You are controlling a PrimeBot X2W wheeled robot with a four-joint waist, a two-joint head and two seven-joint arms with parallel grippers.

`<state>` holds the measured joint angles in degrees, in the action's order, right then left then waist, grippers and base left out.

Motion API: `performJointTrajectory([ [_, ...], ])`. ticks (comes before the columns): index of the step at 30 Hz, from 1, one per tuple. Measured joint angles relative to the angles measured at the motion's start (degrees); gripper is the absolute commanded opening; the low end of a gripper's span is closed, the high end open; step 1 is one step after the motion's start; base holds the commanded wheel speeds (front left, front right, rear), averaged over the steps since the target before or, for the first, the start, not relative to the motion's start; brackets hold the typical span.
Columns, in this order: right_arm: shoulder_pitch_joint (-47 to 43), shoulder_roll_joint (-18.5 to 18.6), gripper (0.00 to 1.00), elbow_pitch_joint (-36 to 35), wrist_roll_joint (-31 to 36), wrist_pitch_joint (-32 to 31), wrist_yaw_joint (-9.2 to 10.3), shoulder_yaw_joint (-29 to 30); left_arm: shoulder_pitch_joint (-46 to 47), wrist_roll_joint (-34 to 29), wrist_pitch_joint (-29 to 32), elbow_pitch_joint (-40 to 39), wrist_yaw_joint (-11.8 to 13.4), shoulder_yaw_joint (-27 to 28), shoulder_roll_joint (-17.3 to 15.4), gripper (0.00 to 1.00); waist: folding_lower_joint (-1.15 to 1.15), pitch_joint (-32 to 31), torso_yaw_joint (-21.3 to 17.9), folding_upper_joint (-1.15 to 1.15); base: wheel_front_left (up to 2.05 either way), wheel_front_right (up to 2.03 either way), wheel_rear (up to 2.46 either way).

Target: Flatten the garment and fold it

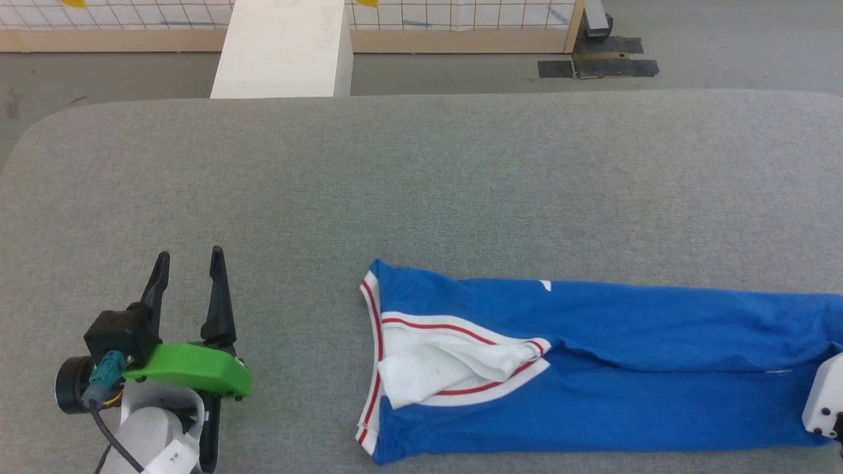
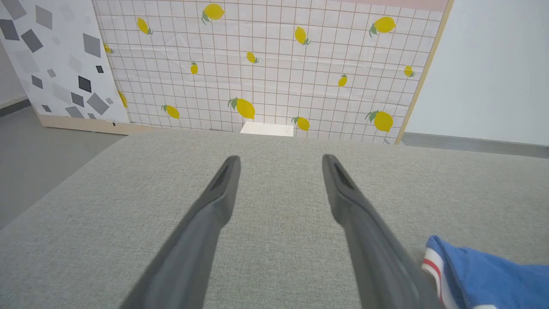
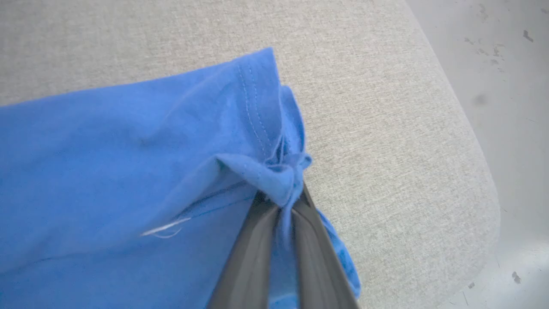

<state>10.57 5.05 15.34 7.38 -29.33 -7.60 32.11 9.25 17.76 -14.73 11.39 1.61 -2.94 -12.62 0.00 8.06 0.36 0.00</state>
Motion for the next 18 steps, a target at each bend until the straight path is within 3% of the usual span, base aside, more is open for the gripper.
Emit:
performJointTrajectory([
  [4, -0.01, 0.15, 0.00, 0.22, -0.05, 0.69, 0.00, -0.68, 0.01, -0.90, 0.00, 0.14, -0.12, 0.27, 0.19, 1.00, 0.00, -0.13, -0.02, 0.00, 0.00, 0.00, 0.00],
  [7, -0.25, -0.08, 0.00, -3.35, -2.22, 0.48, 0.01, -4.90, 0.00, -1.02, 0.00, 0.34, -0.54, 0.45, 0.42, 1.00, 0.00, -0.60, 0.01, 0.00, 0.00, 0.00, 0.00],
  [15, -5.59, -0.05, 0.00, -26.72, -9.00, -7.03, 0.02, -24.66, -0.07, -1.46, 0.00, 0.99, -1.14, 0.65, 1.16, 1.00, 0.00, -1.98, 0.63, 0.00, 0.00, 0.00, 0.00],
  [18, -5.56, 0.97, 0.00, -32.42, -10.44, -9.04, 0.02, -33.39, -0.06, -1.58, 0.00, 1.10, -1.51, 0.60, 1.48, 1.00, 0.00, -2.03, 1.09, 0.00, 0.00, 0.00, 0.00],
])
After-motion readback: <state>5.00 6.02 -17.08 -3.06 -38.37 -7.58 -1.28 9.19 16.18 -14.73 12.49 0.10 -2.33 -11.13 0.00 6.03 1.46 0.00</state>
